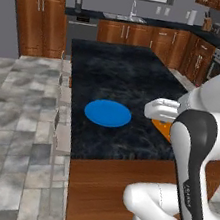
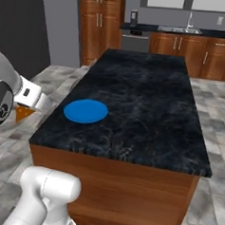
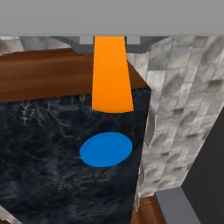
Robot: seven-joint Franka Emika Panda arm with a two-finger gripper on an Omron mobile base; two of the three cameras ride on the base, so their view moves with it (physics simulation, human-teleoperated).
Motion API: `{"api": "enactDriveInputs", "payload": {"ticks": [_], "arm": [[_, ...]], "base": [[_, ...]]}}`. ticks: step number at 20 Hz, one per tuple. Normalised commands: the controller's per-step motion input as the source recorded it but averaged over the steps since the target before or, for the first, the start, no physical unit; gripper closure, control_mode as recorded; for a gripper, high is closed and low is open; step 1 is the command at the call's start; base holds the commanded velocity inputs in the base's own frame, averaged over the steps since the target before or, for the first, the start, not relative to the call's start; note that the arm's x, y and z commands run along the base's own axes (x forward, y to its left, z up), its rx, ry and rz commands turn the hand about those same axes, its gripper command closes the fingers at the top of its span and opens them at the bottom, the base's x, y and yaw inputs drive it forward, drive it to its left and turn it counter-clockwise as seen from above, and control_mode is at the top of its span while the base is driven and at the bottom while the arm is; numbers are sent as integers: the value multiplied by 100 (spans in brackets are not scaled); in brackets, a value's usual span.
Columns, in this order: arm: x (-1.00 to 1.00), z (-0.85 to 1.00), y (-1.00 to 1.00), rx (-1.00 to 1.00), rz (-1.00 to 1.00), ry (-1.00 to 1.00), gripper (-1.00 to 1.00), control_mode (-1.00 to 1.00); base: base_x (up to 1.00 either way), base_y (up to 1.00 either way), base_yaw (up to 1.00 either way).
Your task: Take the cheese, fish, and squash from the fridge and place them on the plate on the dining counter to create an appetizer plate.
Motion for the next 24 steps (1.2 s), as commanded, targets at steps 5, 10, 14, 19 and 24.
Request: {"api": "enactDriveInputs", "payload": {"ticks": [5,10,14,19,24], "arm": [[0,0,0,0,0,0,100,100],[13,-6,0,0,-4,1,100,-100],[36,-45,0,0,-16,1,100,-100],[35,-77,0,-1,-15,0,100,-100],[60,-68,-2,0,-11,0,100,-100]], "base": [[67,29,-29],[60,0,-19],[0,0,0],[0,0,0],[0,0,0]]}}
